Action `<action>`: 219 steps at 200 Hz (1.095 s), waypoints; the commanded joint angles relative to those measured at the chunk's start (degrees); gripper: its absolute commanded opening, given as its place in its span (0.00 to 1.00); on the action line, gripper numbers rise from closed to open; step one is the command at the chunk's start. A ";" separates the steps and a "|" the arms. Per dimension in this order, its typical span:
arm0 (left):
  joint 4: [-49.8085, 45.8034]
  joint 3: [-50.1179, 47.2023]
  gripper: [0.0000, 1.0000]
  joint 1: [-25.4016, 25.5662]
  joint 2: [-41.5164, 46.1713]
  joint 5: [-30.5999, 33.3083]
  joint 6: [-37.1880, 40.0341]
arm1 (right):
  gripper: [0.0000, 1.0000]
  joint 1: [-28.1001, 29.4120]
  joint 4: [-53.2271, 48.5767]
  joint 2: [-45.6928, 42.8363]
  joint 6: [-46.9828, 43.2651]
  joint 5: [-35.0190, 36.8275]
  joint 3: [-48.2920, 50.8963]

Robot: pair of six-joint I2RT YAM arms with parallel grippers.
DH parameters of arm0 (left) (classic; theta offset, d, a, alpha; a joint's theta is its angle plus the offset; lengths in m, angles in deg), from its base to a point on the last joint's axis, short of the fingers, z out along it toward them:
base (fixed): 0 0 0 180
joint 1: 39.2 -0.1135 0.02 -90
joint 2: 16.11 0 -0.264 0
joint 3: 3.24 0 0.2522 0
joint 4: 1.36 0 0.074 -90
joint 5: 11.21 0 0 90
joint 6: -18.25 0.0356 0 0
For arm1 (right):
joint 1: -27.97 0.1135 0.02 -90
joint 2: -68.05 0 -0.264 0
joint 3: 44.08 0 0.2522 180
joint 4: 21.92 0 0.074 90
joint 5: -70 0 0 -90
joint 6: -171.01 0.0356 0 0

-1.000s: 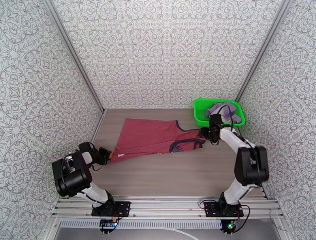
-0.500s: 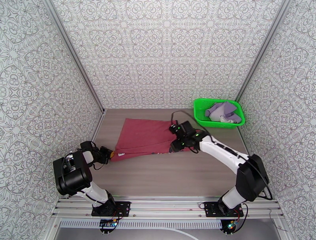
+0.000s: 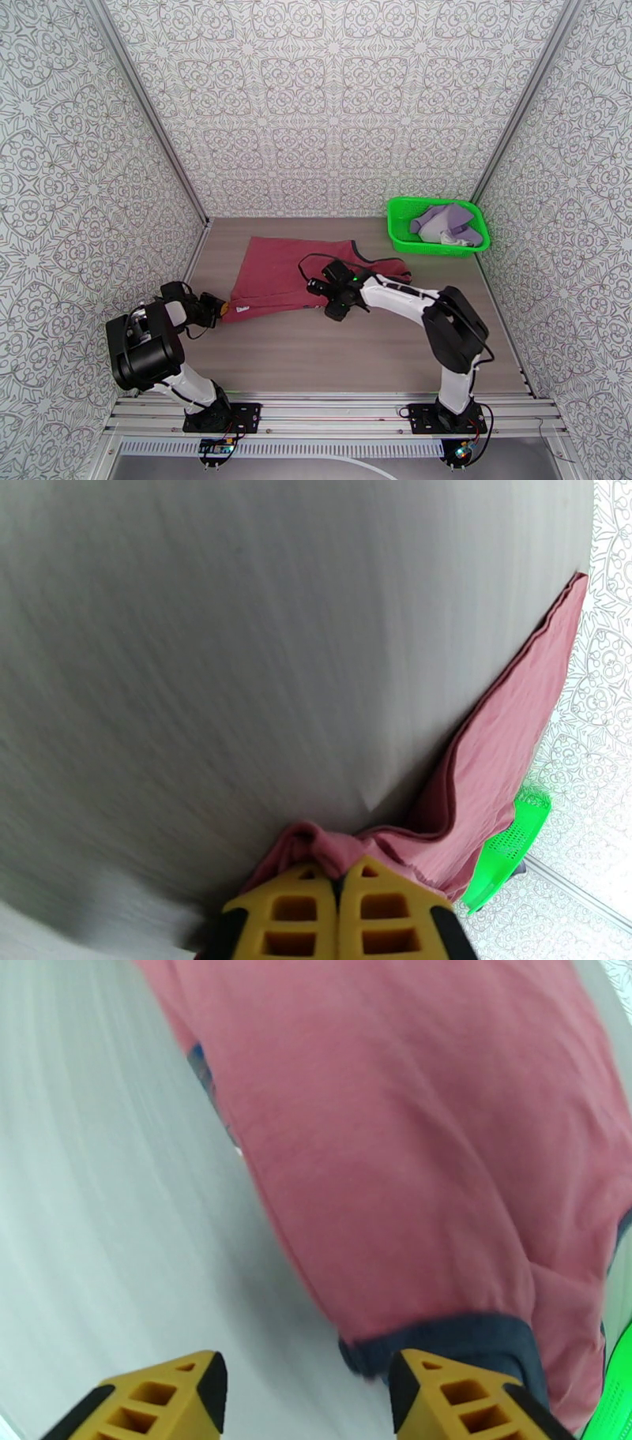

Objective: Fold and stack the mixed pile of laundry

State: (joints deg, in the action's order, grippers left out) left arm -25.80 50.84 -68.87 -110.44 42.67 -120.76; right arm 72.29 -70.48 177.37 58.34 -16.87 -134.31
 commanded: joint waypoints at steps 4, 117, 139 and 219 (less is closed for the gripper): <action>-2.14 1.62 0.00 0.58 0.61 0.43 1.12 | 0.57 0.01 -1.07 1.30 -2.20 4.18 -2.96; -3.56 2.49 0.00 0.64 1.62 0.59 1.29 | 0.39 0.07 0.39 6.52 -1.65 11.00 -5.09; -3.71 2.49 0.00 0.62 1.87 0.55 1.29 | 0.26 0.07 0.21 6.44 -1.33 12.19 -5.70; -6.83 4.00 0.00 1.25 5.15 -0.25 1.75 | 0.00 0.23 -5.90 1.31 0.73 11.88 -6.55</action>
State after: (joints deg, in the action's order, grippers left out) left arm -29.60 52.50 -68.54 -108.56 42.65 -120.74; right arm 72.24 -72.50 182.79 57.27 -5.44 -139.97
